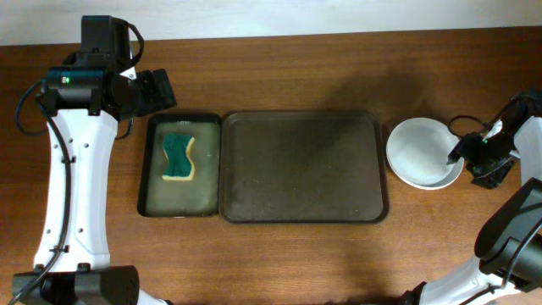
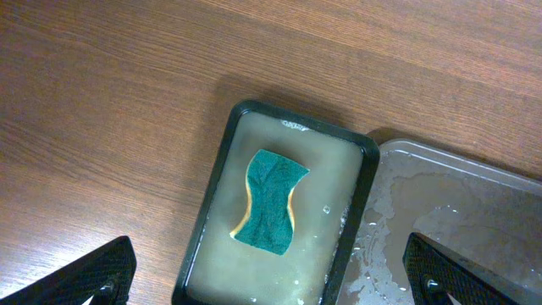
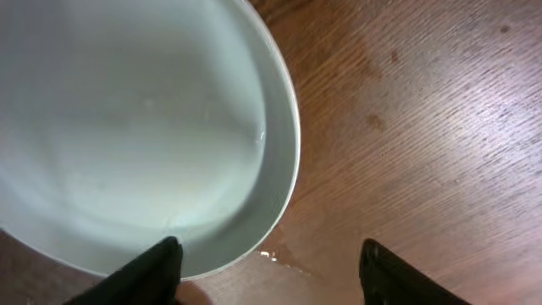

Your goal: Clean dirty plates on tray and stack at the side

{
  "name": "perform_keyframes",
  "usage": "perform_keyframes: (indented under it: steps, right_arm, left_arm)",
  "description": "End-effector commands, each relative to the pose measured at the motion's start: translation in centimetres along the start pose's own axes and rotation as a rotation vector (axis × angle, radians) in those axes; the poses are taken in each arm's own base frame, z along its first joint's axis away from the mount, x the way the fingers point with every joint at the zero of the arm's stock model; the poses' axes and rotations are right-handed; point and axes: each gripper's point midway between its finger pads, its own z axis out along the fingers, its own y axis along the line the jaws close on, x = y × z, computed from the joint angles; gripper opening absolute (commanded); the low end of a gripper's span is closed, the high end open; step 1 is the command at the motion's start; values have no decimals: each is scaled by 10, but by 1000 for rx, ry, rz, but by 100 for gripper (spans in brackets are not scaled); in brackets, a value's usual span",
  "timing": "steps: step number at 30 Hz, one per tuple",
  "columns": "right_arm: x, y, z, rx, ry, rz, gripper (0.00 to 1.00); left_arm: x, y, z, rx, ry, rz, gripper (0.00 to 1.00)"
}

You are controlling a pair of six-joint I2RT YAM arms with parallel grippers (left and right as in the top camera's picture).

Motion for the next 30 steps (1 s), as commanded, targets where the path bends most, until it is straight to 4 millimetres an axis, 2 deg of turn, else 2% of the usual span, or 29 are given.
perform_keyframes:
  steps: [1, 4, 7, 8, 9, 14, 18, 30]
  right_arm:
    - [15, 34, 1, -139, 51, -132, 71]
    - [41, 82, -2, -281, 112, -320, 74]
    - [78, 126, 4, -253, 163, -494, 78]
    - [86, 134, 6, -233, 167, -535, 82]
    - [97, 145, 9, -202, 170, -599, 98]
    - [129, 184, 14, -203, 163, -757, 98]
    - [133, 196, 15, -216, 139, -796, 98]
    - [132, 197, 15, -217, 135, -797, 98]
  left_arm:
    - [0, 0, 0, 3, -1, -11, 99]
    - [0, 0, 0, 3, -1, -11, 99]
    - [0, 0, 0, 3, -1, -11, 99]
    - [0, 0, 0, 3, -1, -11, 99]
    - [0, 0, 0, 2, 0, -11, 99]
    - [0, 0, 0, 2, 3, -11, 99]
    - [0, 0, 0, 2, 3, -11, 99]
    - [1, 0, 0, 1, 5, -11, 99]
